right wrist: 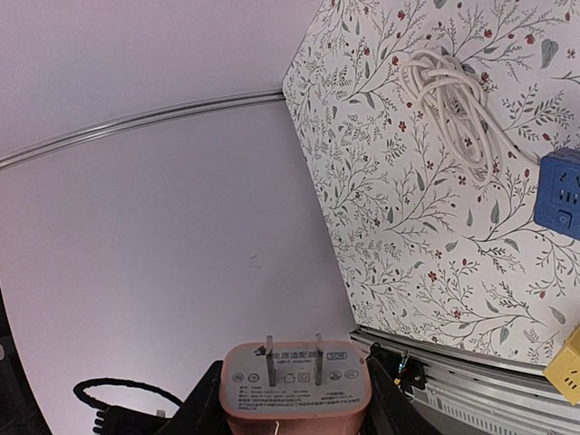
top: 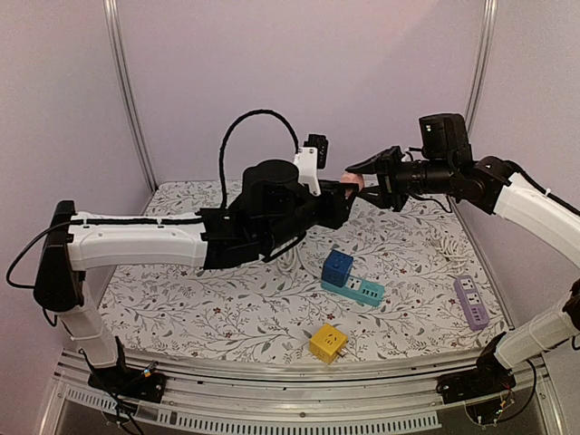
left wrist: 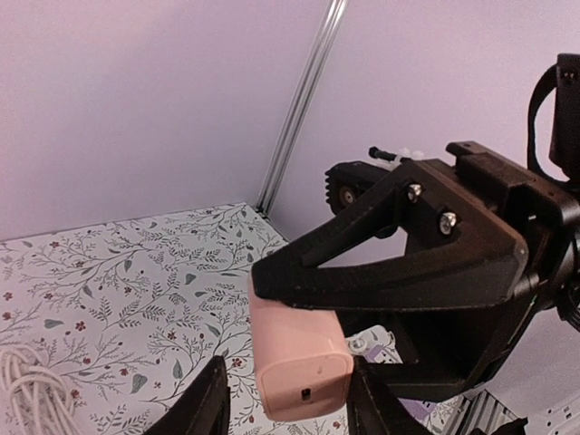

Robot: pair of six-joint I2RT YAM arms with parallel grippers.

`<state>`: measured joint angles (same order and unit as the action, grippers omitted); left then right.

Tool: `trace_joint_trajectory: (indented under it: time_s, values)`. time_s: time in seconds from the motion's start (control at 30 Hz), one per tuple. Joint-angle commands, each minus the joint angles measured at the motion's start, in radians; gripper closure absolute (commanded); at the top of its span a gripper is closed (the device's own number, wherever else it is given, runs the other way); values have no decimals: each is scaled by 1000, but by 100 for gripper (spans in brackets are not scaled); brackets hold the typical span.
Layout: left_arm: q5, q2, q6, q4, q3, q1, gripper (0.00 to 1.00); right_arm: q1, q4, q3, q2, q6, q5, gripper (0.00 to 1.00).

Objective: Insert the plug

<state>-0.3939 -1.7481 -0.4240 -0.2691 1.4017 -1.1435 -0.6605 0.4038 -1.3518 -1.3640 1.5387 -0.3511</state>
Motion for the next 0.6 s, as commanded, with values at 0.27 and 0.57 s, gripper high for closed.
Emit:
trace_joint_trajectory:
  time_s: [0.27,0.57]
  values:
    - [74,-30,9,-30,5,25,97,-6,8,-14,-9,-10,-24,82]
    - [117,52,18,-10,-78,42,100,13,-16,46,58,-98,31,3]
